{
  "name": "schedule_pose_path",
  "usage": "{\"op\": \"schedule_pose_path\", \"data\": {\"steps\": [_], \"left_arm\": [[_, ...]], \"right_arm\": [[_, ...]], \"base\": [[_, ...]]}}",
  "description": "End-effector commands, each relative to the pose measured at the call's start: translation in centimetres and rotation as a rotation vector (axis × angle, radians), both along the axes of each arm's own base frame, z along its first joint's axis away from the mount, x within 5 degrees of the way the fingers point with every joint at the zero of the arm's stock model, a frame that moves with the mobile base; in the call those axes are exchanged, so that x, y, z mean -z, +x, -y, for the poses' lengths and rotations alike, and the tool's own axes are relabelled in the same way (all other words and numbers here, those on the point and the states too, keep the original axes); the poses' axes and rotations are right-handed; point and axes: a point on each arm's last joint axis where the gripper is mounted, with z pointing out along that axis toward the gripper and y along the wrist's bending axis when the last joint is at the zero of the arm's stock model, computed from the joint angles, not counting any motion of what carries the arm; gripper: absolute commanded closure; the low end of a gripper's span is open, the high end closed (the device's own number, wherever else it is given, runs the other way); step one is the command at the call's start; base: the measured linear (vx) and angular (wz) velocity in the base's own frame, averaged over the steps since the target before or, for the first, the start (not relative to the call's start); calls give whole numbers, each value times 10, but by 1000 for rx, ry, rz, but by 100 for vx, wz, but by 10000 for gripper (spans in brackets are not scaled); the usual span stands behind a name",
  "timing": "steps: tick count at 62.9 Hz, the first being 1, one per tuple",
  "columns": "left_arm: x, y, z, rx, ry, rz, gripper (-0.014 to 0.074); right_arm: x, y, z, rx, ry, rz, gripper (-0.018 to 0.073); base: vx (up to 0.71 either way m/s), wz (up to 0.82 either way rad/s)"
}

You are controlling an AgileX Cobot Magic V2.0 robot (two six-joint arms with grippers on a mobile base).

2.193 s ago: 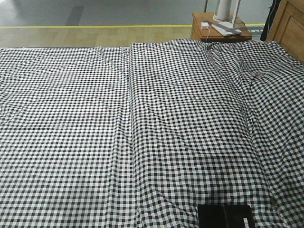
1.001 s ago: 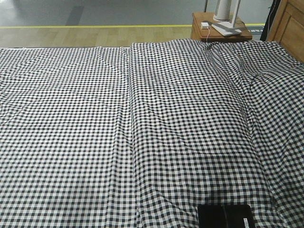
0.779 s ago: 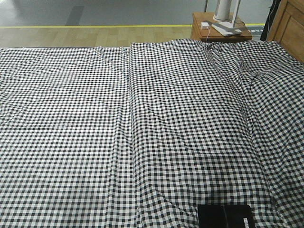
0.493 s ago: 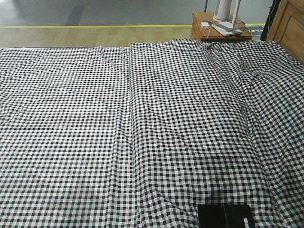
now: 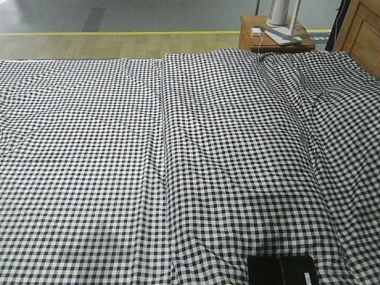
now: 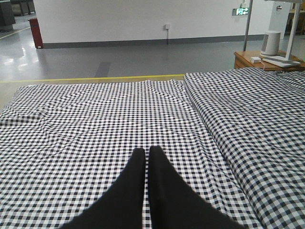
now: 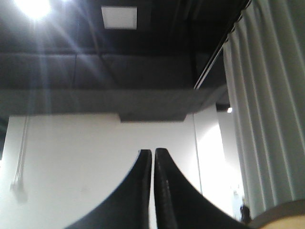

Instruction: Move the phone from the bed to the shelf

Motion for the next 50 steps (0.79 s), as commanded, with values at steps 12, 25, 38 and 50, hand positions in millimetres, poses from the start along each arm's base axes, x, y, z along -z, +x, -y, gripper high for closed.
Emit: {"op": "schedule_pose_path", "data": {"steps": [12, 25, 38, 50], "left_arm": [[-5, 0, 0, -3, -7, 75, 595], [-5, 0, 0, -3, -7, 75, 595], [-5, 0, 0, -3, -7, 75, 595], [-5, 0, 0, -3, -7, 75, 595]], "right_arm": [[-67, 57, 0, -27, -6, -393, 561], [-61, 126, 1, -51, 5, -746, 552], [-20, 175, 3, -71, 22, -1072, 503], [10, 200, 4, -82, 32, -1275, 356]], "base": [[0, 0], [0, 0], [0, 0], [0, 0]]}}
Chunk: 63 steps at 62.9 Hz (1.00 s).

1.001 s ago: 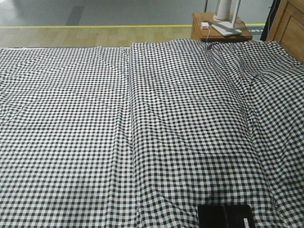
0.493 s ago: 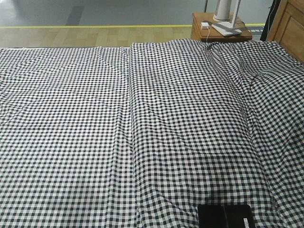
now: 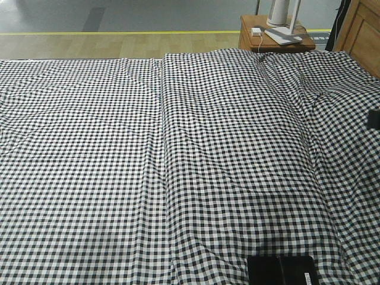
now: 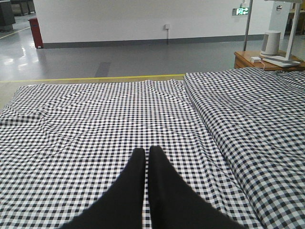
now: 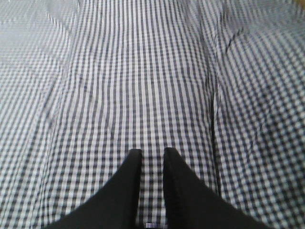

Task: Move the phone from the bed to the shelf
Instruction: 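Lower the open right gripper toward the black phone on the bed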

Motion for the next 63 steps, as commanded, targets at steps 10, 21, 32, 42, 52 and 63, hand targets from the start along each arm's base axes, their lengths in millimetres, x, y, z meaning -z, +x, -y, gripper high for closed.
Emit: {"op": "schedule_pose_path", "data": {"steps": [10, 21, 32, 42, 52, 63], "left_arm": [[-5, 0, 0, -3, -7, 75, 595], [-5, 0, 0, -3, -7, 75, 595], [-5, 0, 0, -3, -7, 75, 595], [-5, 0, 0, -3, -7, 75, 595], [-5, 0, 0, -3, -7, 75, 595], [-5, 0, 0, -3, -7, 75, 595]], "right_arm": [[5, 19, 3, 2, -17, -33, 159], [8, 23, 3, 2, -18, -43, -55], [13, 26, 4, 1, -18, -72, -139], [20, 29, 4, 16, 17, -181, -134], [26, 43, 5, 4, 3, -361, -129], [36, 71, 15, 12, 35, -538, -125]], "base": [[0, 0], [0, 0], [0, 0], [0, 0], [0, 0], [0, 0]]}}
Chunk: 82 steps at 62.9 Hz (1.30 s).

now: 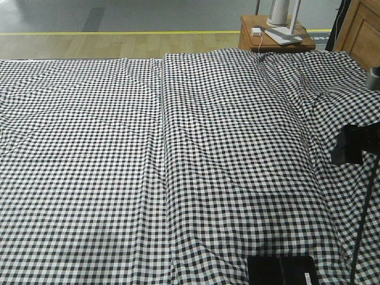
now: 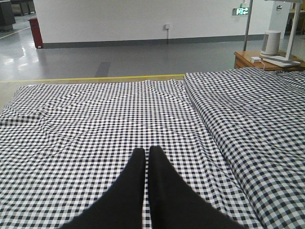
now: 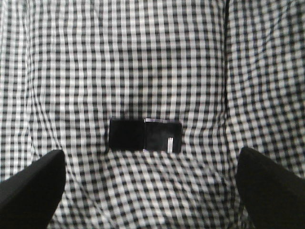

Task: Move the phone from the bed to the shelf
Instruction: 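Lower the open right gripper toward the black phone on the bed, then close the right gripper on the black phone's edge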

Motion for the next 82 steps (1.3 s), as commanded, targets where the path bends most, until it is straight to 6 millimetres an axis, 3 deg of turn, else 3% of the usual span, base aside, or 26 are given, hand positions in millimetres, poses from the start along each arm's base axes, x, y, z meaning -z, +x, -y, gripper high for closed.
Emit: {"op": "schedule_pose_path", "data": {"steps": [1, 10, 22, 38, 58, 82], "left_arm": [[-5, 0, 0, -3, -7, 75, 595], [-5, 0, 0, -3, -7, 75, 595], [-5, 0, 0, -3, -7, 75, 595], [-5, 0, 0, -3, -7, 75, 595], [-5, 0, 0, -3, -7, 75, 595], [-5, 0, 0, -3, -7, 75, 595]], "right_arm": [[-5, 15, 12, 28, 20, -26, -125], [13, 37, 48, 125, 140, -74, -117], [64, 54, 96, 206, 258, -166, -107], [133, 68, 130, 193, 276, -273, -98], [215, 80, 130, 92, 387, -374, -87], [293, 83, 117, -35, 552, -373, -78]], "base": [[0, 0], [0, 0], [0, 0], [0, 0], [0, 0], [0, 0]]}}
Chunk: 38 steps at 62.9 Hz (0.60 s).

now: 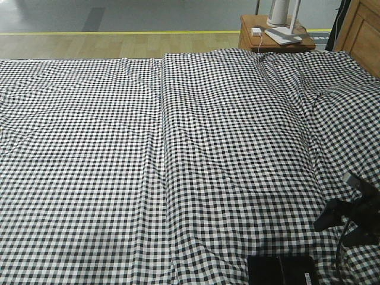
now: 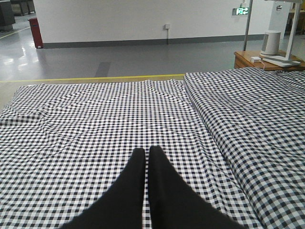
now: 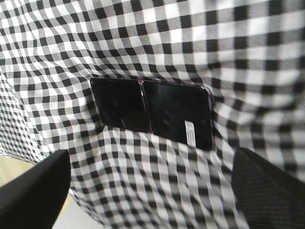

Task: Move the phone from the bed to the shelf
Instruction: 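Close the right gripper on the black phone's edge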

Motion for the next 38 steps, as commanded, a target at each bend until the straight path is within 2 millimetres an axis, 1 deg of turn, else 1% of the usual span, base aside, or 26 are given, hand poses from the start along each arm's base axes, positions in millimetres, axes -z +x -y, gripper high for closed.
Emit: {"op": "schedule_pose_path", "data": {"steps": [1, 20, 30, 38], "left_arm": [[-5, 0, 0, -3, -7, 75, 595], [-5, 0, 0, -3, -7, 75, 595], [-5, 0, 0, -3, -7, 75, 595], [-5, 0, 0, -3, -7, 75, 595]], "right_arm": [[-6, 7, 1, -19, 36, 77, -77], [46, 0, -8, -33, 128, 29, -71], [62, 1, -8, -35, 147, 15, -64], [69, 3, -7, -41, 148, 18, -63]], "base": [[0, 0], [0, 0], [0, 0], [0, 0]]}}
